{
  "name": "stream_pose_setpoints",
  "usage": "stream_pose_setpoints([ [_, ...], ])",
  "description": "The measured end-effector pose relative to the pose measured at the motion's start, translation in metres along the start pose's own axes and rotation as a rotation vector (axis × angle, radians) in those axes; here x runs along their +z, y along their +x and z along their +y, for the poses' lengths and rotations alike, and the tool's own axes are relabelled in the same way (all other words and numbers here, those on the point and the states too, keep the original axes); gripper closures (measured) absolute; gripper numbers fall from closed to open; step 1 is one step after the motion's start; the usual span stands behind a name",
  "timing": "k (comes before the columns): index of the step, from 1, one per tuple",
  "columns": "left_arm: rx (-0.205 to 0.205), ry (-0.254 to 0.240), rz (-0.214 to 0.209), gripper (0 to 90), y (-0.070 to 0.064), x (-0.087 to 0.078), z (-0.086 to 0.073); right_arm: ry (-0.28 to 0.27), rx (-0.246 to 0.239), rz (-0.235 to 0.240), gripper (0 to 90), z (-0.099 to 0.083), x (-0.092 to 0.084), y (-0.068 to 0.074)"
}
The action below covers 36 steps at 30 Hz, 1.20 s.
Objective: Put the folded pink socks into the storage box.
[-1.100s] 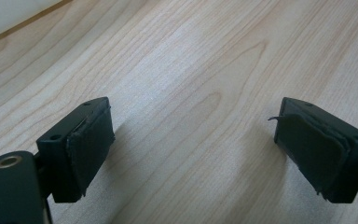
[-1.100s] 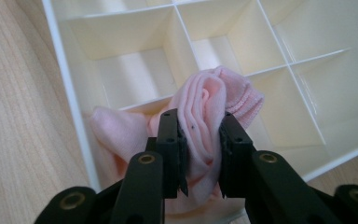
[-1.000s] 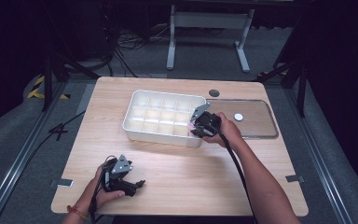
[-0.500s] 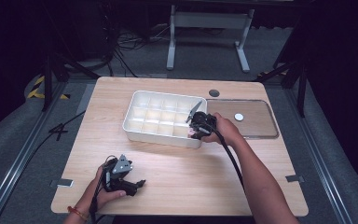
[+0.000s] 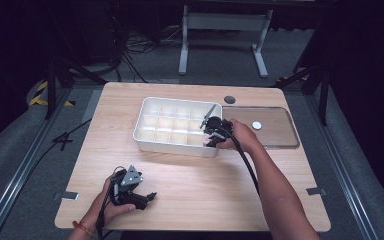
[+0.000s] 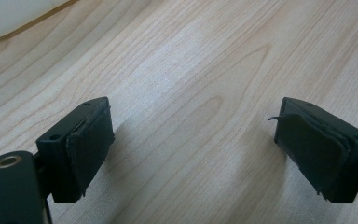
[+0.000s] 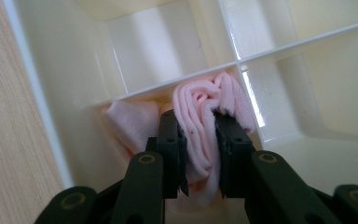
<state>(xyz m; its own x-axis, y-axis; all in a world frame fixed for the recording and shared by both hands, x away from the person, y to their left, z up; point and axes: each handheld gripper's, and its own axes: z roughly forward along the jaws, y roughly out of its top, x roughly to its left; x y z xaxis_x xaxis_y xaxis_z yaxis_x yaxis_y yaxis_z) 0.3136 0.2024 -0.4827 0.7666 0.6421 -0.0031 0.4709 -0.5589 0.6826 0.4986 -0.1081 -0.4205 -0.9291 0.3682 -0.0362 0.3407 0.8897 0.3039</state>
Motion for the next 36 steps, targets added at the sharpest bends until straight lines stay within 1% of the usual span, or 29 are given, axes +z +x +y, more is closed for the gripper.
stream_pose_setpoints([
  [2, -0.003, 0.0, -0.003, 11.7, 0.0, 0.0, 0.0, -0.011, 0.005, 0.009, 73.9, -0.001, 0.0, -0.001],
  [5, -0.008, -0.002, -0.006, 11.7, 0.0, 0.001, 0.0, -0.022, 0.011, -0.005, 72.7, -0.003, -0.002, -0.002],
  [9, -0.008, -0.002, -0.006, 11.7, 0.0, 0.001, 0.0, -0.042, 0.02, -0.004, 71.6, -0.005, -0.003, -0.001],
  [10, -0.007, -0.001, -0.006, 11.7, 0.0, 0.001, 0.0, -0.04, 0.02, -0.005, 71.2, -0.005, -0.004, -0.002],
  [11, -0.008, -0.002, -0.006, 11.7, 0.0, 0.001, 0.0, -0.047, 0.031, -0.003, 70.7, -0.006, -0.005, -0.001],
  [13, -0.008, -0.001, -0.007, 11.7, 0.0, 0.001, 0.0, -0.051, 0.031, -0.007, 69.5, -0.006, -0.007, -0.001],
  [16, -0.011, -0.003, -0.007, 11.7, -0.001, 0.001, 0.0, -0.063, 0.042, -0.002, 68.3, -0.007, -0.009, -0.001],
  [18, -0.011, -0.003, -0.007, 11.7, -0.001, 0.001, 0.0, -0.078, 0.05, 0.003, 66.1, -0.008, -0.012, -0.001],
  [19, -0.01, -0.003, -0.007, 11.7, -0.001, 0.001, 0.0, -0.085, 0.05, -0.004, 66.1, -0.008, -0.014, -0.001],
  [20, -0.01, -0.004, -0.006, 11.7, -0.001, 0.001, 0.0, -0.11, 0.061, -0.005, 65.7, -0.01, -0.018, -0.001],
  [22, -0.011, -0.004, -0.006, 11.7, -0.001, 0.001, 0.0, -0.117, 0.066, -0.005, 65.2, -0.011, -0.02, -0.001],
  [25, -0.01, -0.004, -0.006, 11.7, -0.001, 0.001, 0.0, -0.146, 0.087, -0.014, 63.5, -0.014, -0.025, -0.001],
  [29, -0.009, -0.006, -0.007, 11.6, 0.0, 0.001, 0.0, -0.173, 0.089, -0.019, 61.4, -0.018, -0.03, 0.003],
  [32, -0.011, -0.006, -0.007, 11.5, 0.0, 0.001, 0.0, -0.194, 0.09, -0.035, 59.8, -0.022, -0.032, 0.007],
  [34, -0.011, -0.006, -0.007, 11.5, 0.0, 0.001, 0.0, -0.217, 0.098, -0.037, 58.6, -0.025, -0.036, 0.009],
  [36, -0.009, -0.005, -0.009, 11.5, 0.0, 0.001, 0.0, -0.243, 0.109, -0.052, 56.7, -0.028, -0.043, 0.011],
])
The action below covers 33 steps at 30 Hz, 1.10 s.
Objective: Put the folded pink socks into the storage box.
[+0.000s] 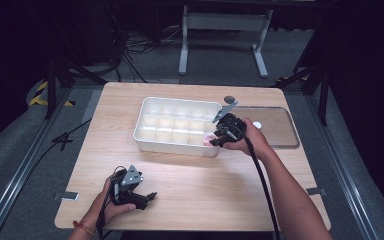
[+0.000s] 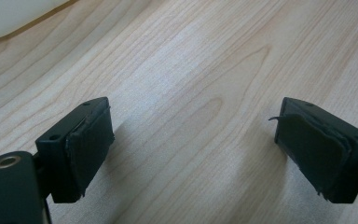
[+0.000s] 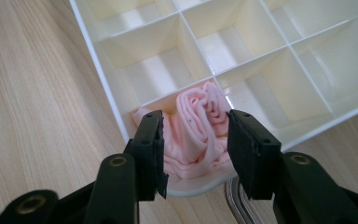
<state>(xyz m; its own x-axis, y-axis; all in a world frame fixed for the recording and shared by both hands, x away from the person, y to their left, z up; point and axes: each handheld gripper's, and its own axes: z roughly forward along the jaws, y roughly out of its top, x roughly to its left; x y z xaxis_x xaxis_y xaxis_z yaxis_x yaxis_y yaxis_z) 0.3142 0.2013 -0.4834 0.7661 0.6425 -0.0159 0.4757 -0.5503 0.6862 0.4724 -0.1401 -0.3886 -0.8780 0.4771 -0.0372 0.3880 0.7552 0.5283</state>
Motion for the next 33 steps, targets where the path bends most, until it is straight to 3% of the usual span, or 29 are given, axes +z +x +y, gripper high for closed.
stream_pose_setpoints([
  [12, 0.013, 0.006, 0.006, 11.3, 0.001, 0.0, 0.001, -0.101, 0.014, -0.056, 48.9, -0.01, -0.032, 0.011],
  [15, 0.014, 0.006, 0.006, 11.3, 0.001, 0.0, 0.001, -0.108, 0.009, -0.053, 47.9, -0.013, -0.036, 0.014],
  [22, 0.014, 0.006, 0.003, 11.3, 0.001, 0.0, 0.001, -0.102, -0.022, -0.102, 44.0, -0.024, -0.046, 0.019],
  [27, 0.013, 0.005, 0.003, 11.2, 0.001, 0.0, 0.001, -0.13, -0.023, -0.127, 43.2, -0.034, -0.055, 0.021],
  [33, 0.014, 0.005, 0.003, 11.2, 0.001, 0.0, 0.001, -0.138, -0.034, -0.129, 41.6, -0.046, -0.061, 0.024],
])
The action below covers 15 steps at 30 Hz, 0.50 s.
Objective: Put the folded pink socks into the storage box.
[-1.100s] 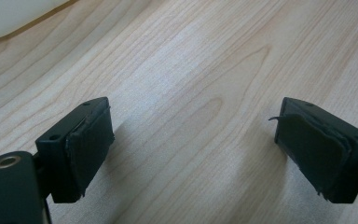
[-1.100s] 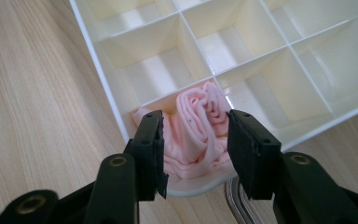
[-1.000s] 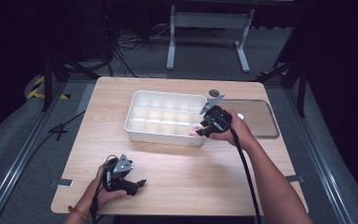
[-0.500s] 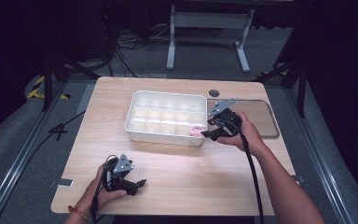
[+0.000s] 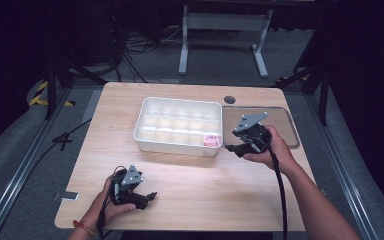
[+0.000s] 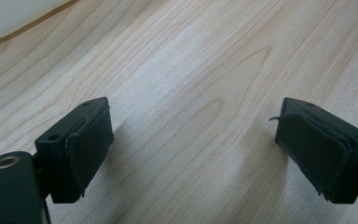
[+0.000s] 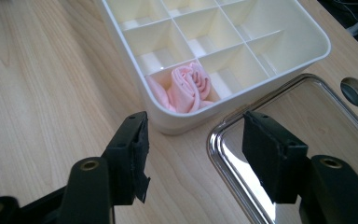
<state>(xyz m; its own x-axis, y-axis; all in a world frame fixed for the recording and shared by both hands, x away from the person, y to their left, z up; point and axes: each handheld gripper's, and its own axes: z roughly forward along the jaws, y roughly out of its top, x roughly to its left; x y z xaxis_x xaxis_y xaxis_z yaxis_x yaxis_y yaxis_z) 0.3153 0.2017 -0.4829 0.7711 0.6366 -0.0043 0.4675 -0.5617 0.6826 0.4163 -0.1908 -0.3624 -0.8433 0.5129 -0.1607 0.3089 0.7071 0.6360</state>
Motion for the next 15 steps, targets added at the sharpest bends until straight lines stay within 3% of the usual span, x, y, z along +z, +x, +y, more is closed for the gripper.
stream_pose_setpoints([
  [15, 0.0, 0.0, 0.0, 11.2, 0.0, 0.0, 0.0, -0.001, -0.003, -0.059, 39.4, -0.034, -0.015, 0.005],
])
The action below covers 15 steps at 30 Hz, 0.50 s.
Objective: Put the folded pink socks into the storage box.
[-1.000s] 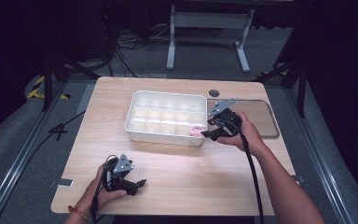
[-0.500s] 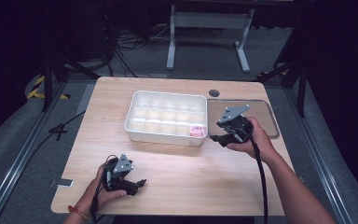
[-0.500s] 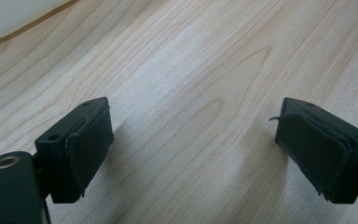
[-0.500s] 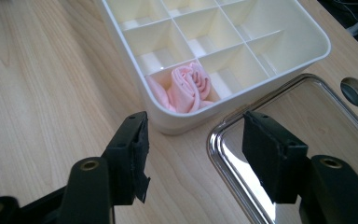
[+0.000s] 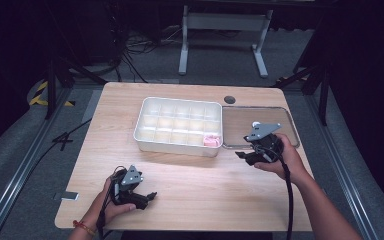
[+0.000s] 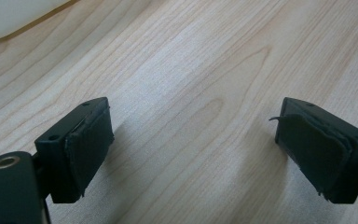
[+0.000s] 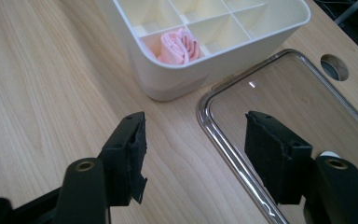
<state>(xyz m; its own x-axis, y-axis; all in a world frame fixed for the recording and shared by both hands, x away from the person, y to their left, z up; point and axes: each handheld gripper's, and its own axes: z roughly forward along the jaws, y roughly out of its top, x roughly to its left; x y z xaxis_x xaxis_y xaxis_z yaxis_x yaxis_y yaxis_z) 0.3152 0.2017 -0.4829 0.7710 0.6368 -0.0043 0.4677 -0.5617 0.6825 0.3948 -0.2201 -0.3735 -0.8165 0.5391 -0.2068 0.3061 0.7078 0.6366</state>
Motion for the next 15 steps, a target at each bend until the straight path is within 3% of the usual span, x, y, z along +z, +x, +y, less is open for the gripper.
stream_pose_setpoints([
  [15, 0.0, 0.0, 0.0, 11.2, 0.0, 0.0, 0.0, 0.023, 0.016, -0.042, 37.7, -0.039, -0.009, 0.004],
])
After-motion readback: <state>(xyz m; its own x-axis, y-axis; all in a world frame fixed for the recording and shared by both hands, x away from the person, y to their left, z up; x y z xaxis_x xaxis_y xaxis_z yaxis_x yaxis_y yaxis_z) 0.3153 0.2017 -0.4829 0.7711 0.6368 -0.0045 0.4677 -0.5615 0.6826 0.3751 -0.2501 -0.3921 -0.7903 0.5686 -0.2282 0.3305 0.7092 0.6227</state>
